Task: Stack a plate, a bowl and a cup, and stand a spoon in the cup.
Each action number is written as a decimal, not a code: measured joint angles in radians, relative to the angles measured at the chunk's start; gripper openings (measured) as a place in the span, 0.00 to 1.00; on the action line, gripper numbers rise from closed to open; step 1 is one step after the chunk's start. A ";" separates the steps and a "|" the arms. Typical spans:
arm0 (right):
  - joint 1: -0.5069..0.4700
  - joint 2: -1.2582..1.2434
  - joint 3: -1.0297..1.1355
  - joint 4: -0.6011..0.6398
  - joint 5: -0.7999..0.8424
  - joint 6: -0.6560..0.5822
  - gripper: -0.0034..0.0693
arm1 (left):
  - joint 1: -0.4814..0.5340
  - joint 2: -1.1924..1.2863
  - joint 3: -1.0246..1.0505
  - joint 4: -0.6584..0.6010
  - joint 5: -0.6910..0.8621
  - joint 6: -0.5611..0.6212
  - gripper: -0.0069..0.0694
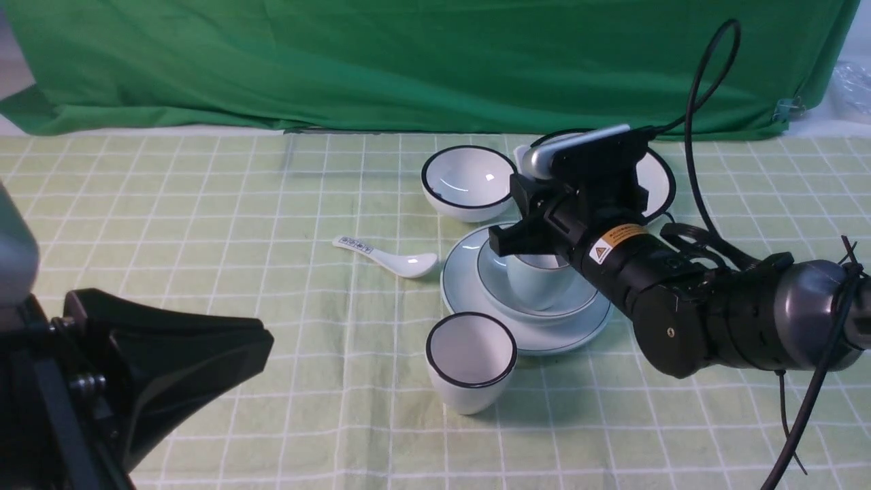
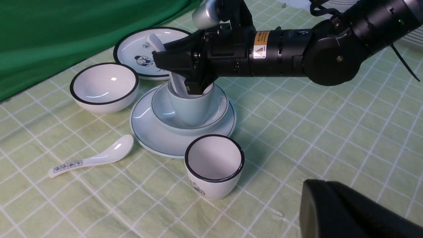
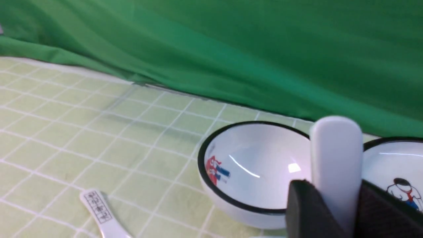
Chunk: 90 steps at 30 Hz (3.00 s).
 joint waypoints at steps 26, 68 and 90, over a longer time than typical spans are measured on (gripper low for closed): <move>0.000 -0.947 0.228 0.000 1.063 -0.018 0.16 | 0.000 -0.353 0.354 0.031 -0.514 0.082 0.09; -0.466 -1.896 0.952 -0.029 1.095 -0.042 0.07 | 0.000 -0.391 0.744 0.087 -0.401 0.089 0.09; -0.466 -1.897 0.952 -0.027 1.079 -0.024 0.16 | 0.000 -0.391 0.744 0.087 -0.401 0.089 0.09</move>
